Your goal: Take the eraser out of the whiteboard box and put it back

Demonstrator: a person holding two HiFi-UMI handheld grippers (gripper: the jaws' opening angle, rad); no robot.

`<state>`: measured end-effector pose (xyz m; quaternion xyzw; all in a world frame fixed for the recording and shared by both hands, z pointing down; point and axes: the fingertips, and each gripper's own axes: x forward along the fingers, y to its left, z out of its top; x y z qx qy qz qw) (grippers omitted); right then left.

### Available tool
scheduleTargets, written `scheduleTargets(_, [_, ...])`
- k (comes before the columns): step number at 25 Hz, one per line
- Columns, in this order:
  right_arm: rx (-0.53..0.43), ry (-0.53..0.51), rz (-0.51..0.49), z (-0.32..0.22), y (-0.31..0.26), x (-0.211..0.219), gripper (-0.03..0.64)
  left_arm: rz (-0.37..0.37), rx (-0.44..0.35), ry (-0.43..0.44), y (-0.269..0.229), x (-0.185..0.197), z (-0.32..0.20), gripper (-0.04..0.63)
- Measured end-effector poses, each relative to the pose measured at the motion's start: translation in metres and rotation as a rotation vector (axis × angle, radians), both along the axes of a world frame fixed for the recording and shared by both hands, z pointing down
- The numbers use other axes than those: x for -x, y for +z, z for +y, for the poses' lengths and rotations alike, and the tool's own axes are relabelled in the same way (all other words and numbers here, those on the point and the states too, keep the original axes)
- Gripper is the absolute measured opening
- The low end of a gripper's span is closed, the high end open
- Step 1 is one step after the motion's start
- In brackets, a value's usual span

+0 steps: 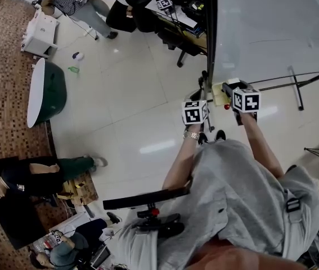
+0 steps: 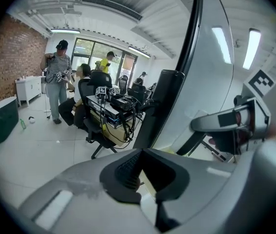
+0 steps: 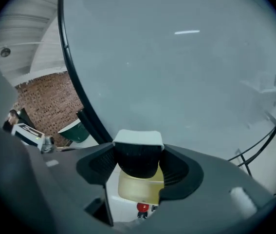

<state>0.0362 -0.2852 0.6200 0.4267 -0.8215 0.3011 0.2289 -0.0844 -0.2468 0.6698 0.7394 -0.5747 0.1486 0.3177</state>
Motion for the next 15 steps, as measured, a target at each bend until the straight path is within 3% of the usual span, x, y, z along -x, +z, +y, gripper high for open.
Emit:
scheduleTargets(6, [0.036, -0.002, 0.137, -0.007, 0.072, 0.008, 0.275, -0.001, -0.011, 0.018, -0.004, -0.005, -0.004, 0.003])
scheduleTargets(9, [0.088, -0.019, 0.152, 0.004, 0.101, 0.019, 0.276, -0.002, -0.014, 0.018, -0.006, -0.002, -0.003, 0.003])
scheduleTargets(11, [0.108, -0.049, 0.14, 0.011, 0.107, 0.03, 0.279, -0.002, -0.016, 0.016, -0.005, 0.0, -0.002, 0.003])
scheduleTargets(15, [0.06, -0.048, 0.205, 0.003, 0.103, 0.023, 0.329, 0.002, -0.01, 0.012, -0.003, 0.005, 0.003, 0.003])
